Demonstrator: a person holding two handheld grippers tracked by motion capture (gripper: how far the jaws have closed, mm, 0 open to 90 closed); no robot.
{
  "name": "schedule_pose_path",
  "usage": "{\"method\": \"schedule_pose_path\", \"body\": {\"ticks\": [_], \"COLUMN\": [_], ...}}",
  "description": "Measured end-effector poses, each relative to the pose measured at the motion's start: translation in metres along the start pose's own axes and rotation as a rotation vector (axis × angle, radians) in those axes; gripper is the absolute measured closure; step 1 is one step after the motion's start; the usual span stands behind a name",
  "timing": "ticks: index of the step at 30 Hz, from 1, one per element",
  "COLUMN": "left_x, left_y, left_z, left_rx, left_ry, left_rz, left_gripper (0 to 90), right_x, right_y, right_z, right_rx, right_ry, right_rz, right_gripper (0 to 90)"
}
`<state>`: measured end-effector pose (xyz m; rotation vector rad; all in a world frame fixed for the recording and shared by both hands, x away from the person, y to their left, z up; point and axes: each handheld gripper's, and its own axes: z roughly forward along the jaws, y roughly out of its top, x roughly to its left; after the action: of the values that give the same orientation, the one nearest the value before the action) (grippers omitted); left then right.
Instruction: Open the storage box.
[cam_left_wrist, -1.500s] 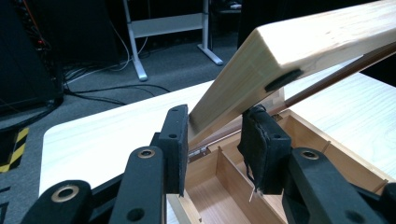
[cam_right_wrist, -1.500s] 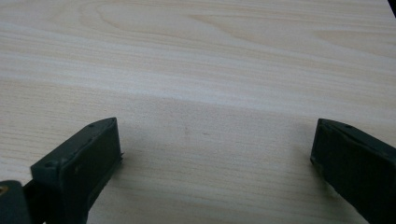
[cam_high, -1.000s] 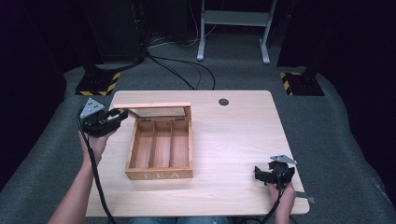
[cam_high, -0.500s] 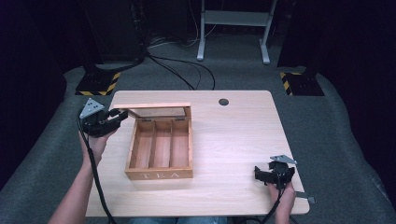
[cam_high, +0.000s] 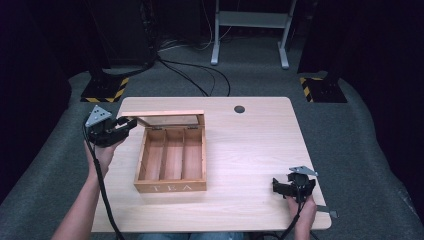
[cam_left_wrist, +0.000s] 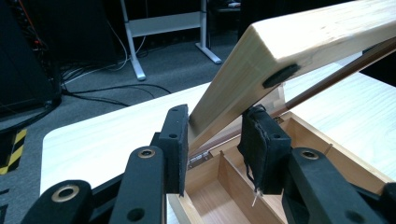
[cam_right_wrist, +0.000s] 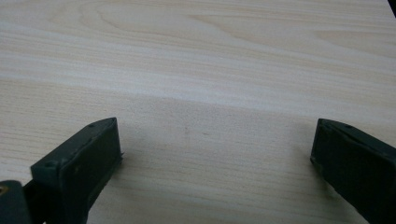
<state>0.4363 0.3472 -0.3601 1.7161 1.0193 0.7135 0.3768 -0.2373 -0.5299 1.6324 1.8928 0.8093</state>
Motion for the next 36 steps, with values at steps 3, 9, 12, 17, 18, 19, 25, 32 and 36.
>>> {"method": "schedule_pose_path", "body": {"ticks": [3,9,12,17,18,19,25,32,36], "left_x": [0.0000,0.0001,0.0001,0.0002,0.0001,0.0001,0.0000,-0.0002,-0.0008], "left_y": [-0.0001,0.0000,-0.0001,-0.0001,-0.0001,0.0000,-0.0001,-0.0003,-0.0013], "left_z": [-0.0001,-0.0003,-0.0005,-0.0005,-0.0005,-0.0005,-0.0004,-0.0008,-0.0013], "left_rx": [0.000,0.003,0.003,0.004,0.003,0.004,0.003,0.004,0.003], "left_ry": [0.000,-0.001,-0.002,-0.002,-0.002,-0.002,-0.003,-0.001,-0.001], "left_rz": [0.001,0.003,0.004,0.006,0.005,0.005,0.005,0.009,0.011], "left_gripper": [62.1,62.1,62.1,62.1,62.1,62.1,62.1,62.1,62.1], "right_x": [0.0000,0.0000,0.0000,0.0000,0.0000,0.0000,0.0001,0.0000,0.0000], "right_y": [0.0000,0.0000,0.0000,0.0000,0.0000,0.0000,0.0000,0.0000,0.0000], "right_z": [0.0000,0.0000,0.0000,0.0000,0.0000,0.0000,0.0000,0.0000,0.0000], "right_rx": [0.000,0.000,0.000,0.000,0.000,0.000,0.000,0.000,0.000], "right_ry": [0.000,0.000,0.000,0.000,0.000,0.000,0.000,0.000,0.000], "right_rz": [0.000,0.000,0.000,0.000,0.000,0.000,0.001,0.000,0.000], "right_gripper": [1.1,1.1,1.1,1.1,1.1,1.1,1.1,1.1,1.1]}}
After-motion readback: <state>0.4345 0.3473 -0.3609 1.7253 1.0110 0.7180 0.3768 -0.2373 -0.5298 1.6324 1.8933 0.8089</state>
